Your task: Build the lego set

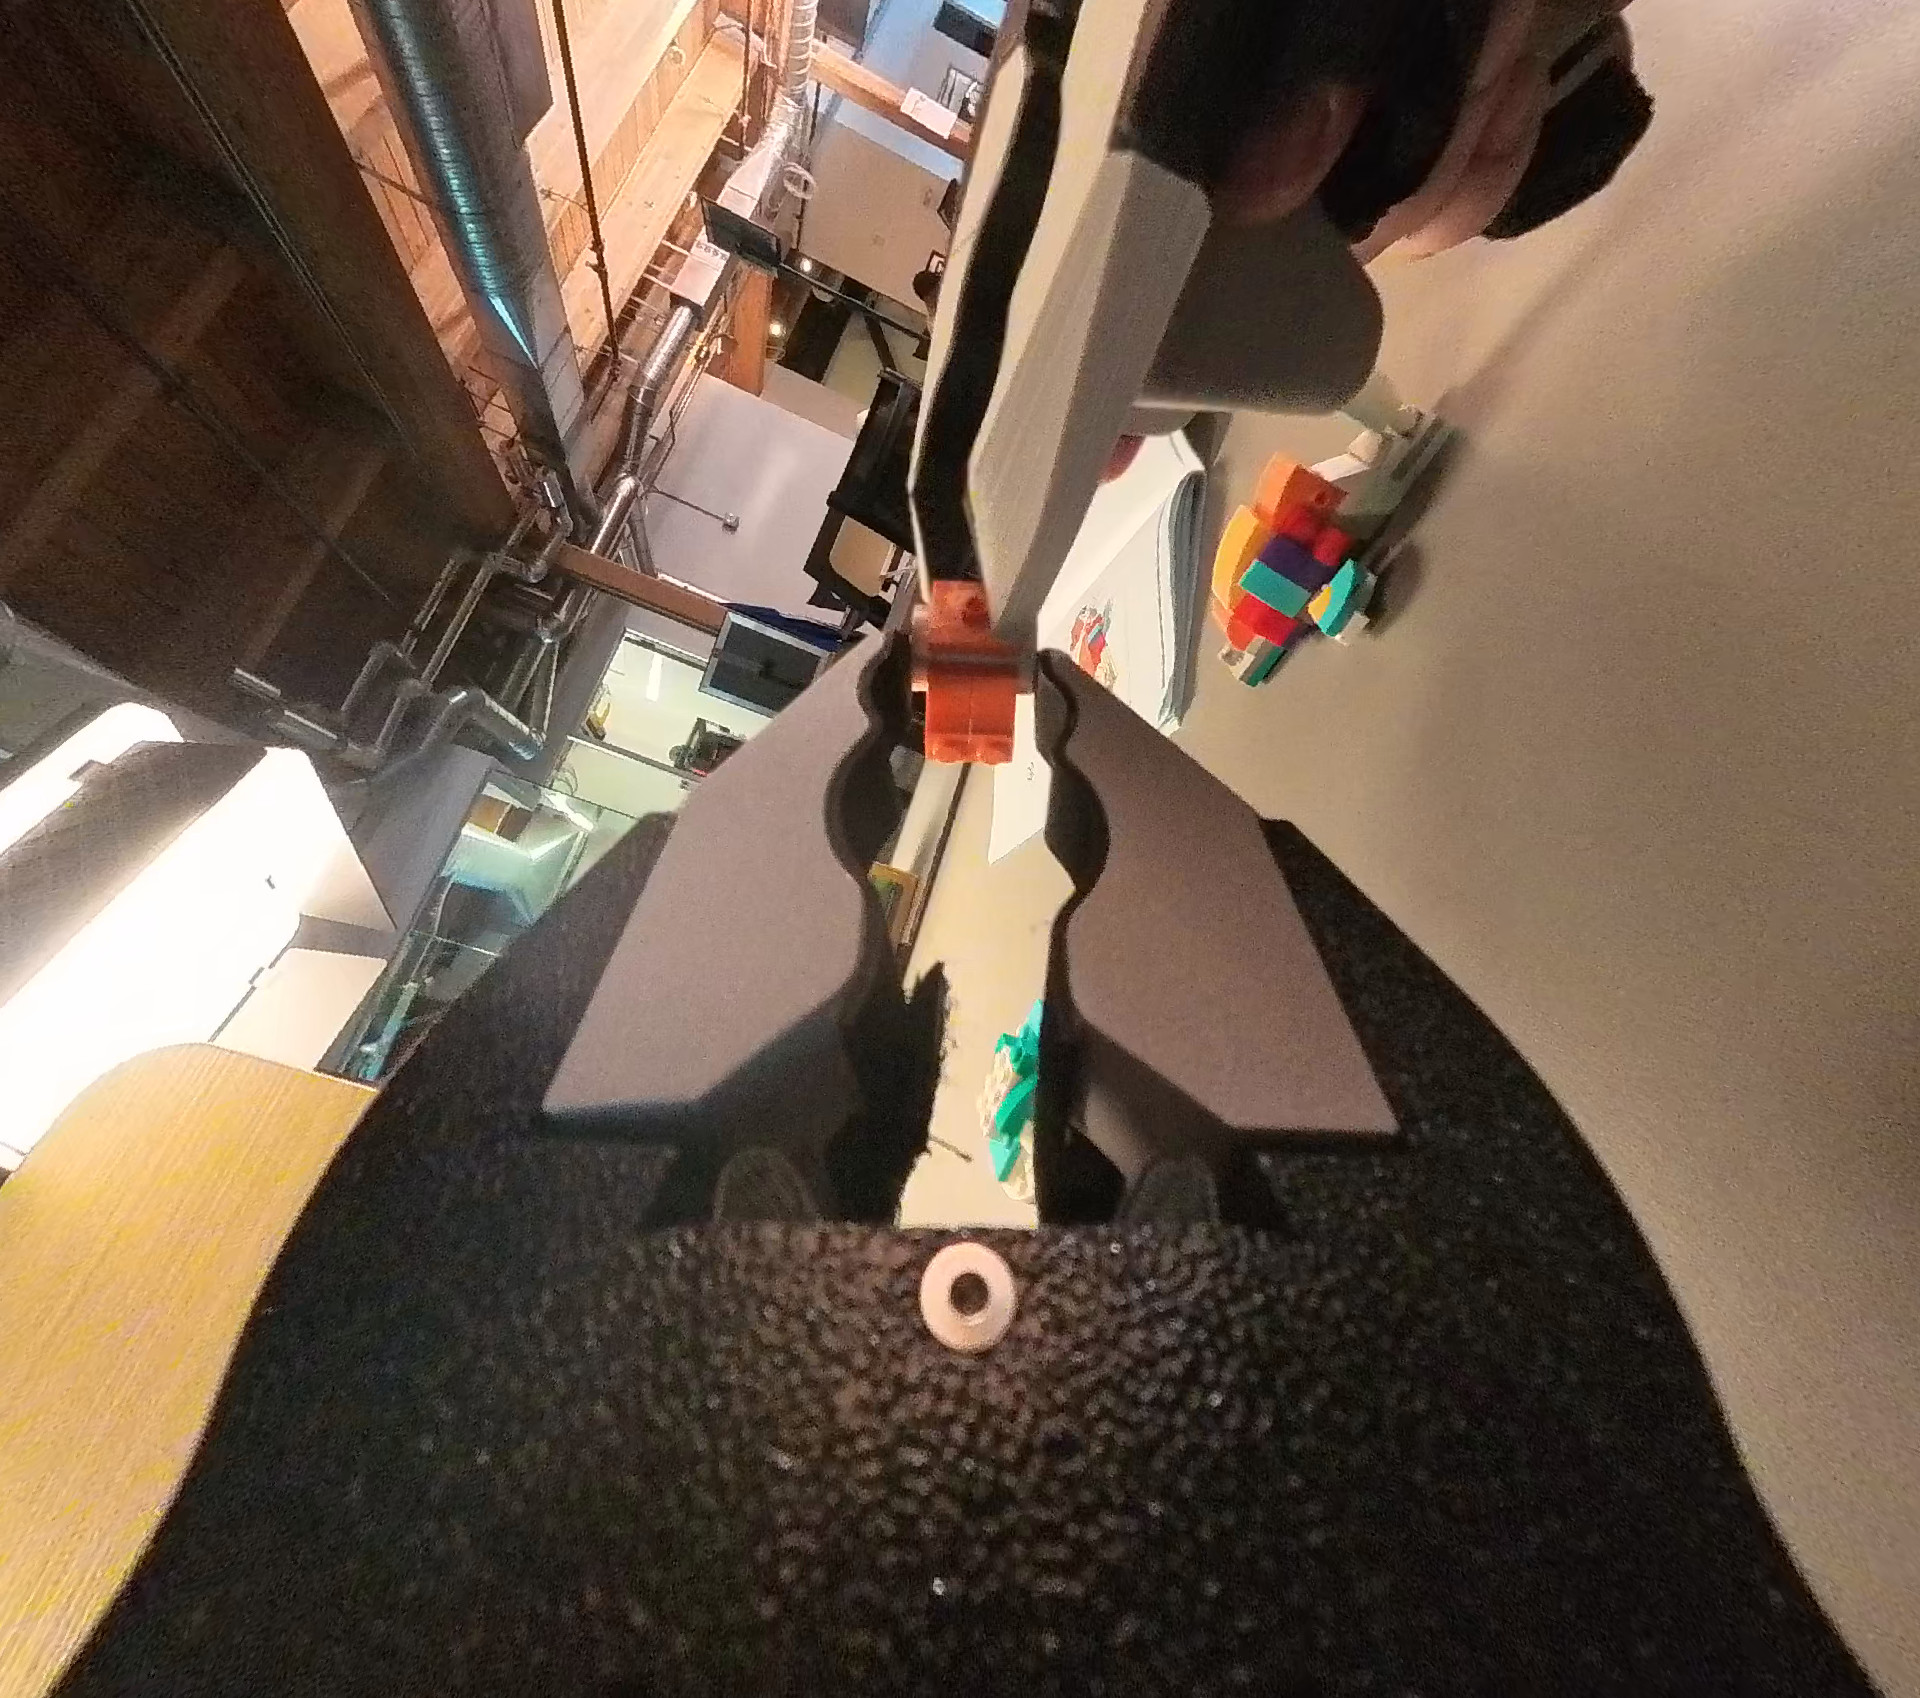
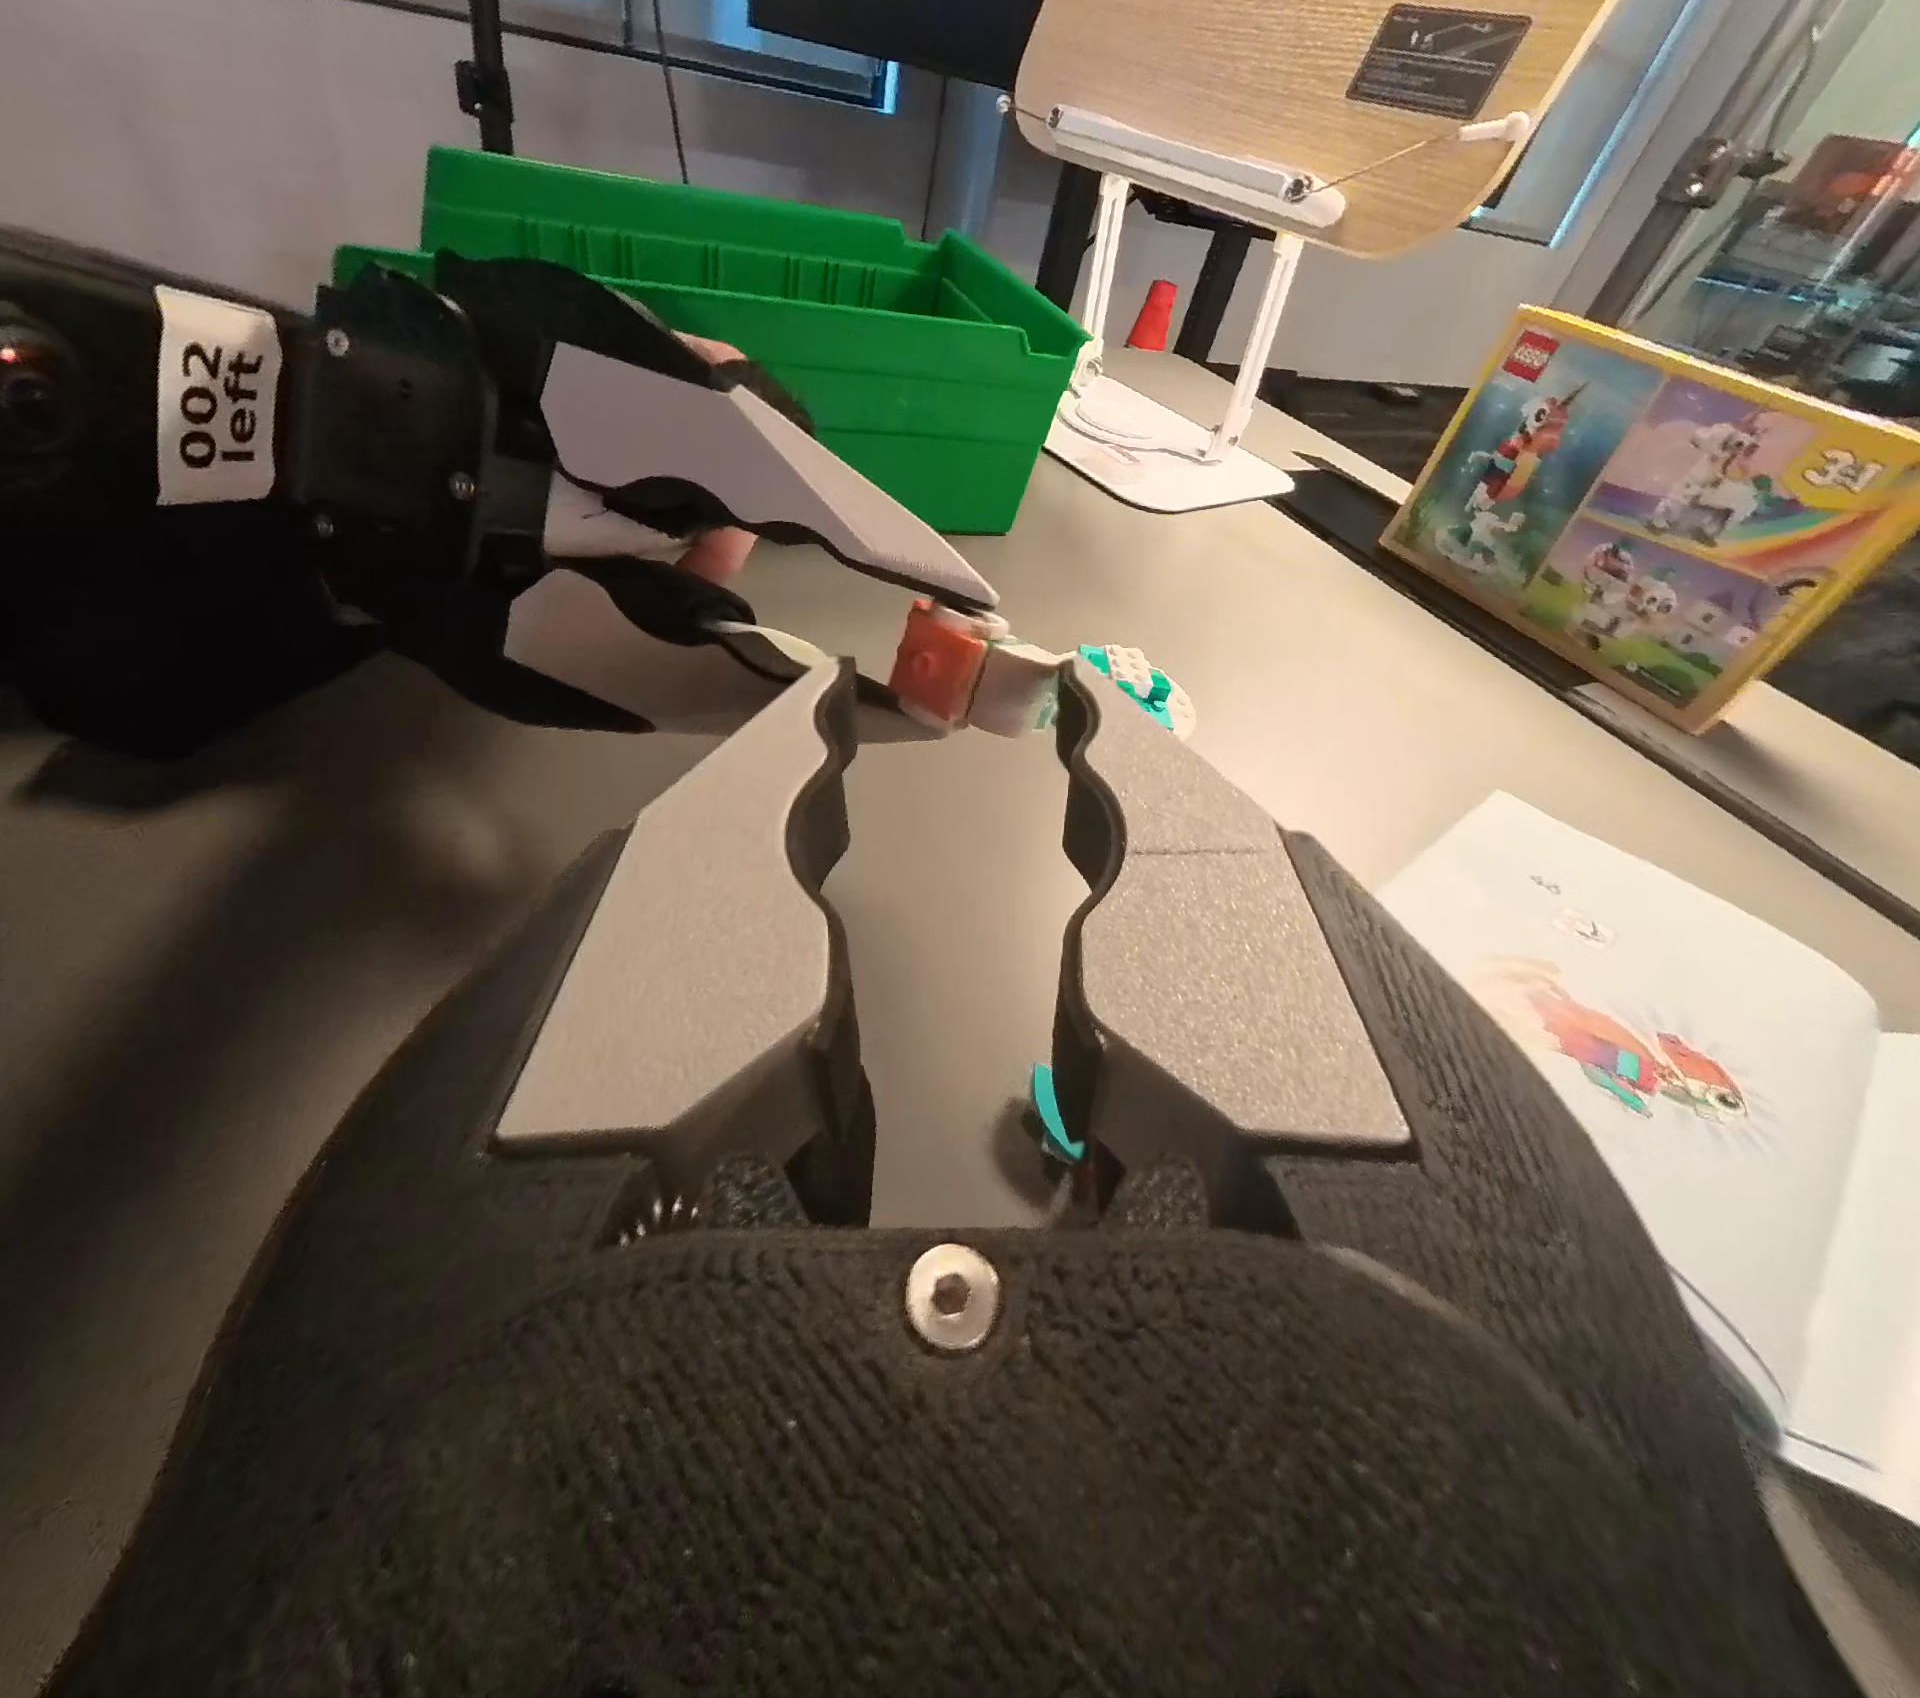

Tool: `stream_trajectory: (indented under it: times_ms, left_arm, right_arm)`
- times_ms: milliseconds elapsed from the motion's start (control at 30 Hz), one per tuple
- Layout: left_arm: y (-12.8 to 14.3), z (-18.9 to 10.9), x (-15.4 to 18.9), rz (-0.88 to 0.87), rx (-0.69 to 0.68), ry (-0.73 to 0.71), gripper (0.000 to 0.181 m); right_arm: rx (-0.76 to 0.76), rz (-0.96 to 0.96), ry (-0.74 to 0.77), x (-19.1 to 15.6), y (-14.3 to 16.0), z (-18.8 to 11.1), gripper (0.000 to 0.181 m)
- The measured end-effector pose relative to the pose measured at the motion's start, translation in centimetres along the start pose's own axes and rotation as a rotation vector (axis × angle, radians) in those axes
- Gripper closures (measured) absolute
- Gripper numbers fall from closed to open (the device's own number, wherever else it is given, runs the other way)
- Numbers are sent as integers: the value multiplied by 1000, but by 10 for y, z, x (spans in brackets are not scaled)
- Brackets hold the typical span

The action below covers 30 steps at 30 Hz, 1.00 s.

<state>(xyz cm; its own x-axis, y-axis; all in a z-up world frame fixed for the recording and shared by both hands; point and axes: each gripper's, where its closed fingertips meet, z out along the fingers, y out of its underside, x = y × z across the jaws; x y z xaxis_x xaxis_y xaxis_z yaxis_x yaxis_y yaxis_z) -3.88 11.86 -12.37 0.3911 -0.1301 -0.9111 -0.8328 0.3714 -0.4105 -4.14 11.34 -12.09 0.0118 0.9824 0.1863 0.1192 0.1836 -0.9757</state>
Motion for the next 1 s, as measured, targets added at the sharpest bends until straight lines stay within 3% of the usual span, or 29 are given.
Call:
stream_trajectory:
  times_ms: [33,267,433,667,1000]
  left_arm:
    - [0,0,0,-2,-1,3,160]
    - [-1,2,4,8,-8,16,160]
    - [-1,2,6,26,-15,20,160]
    - [-11,-1,7,-21,52,44,160]
    - [-45,-14,-1,-309,278,130,160]
  right_arm:
    - [0,2,13,1,0,1,145]
    - [-44,-23,92,6,6,7,145]
    - [-54,28,68,6,9,7,147]
    - [-34,152,-69,-2,7,1,150]
    - [33,459,-387,-23,-11,-17,151]
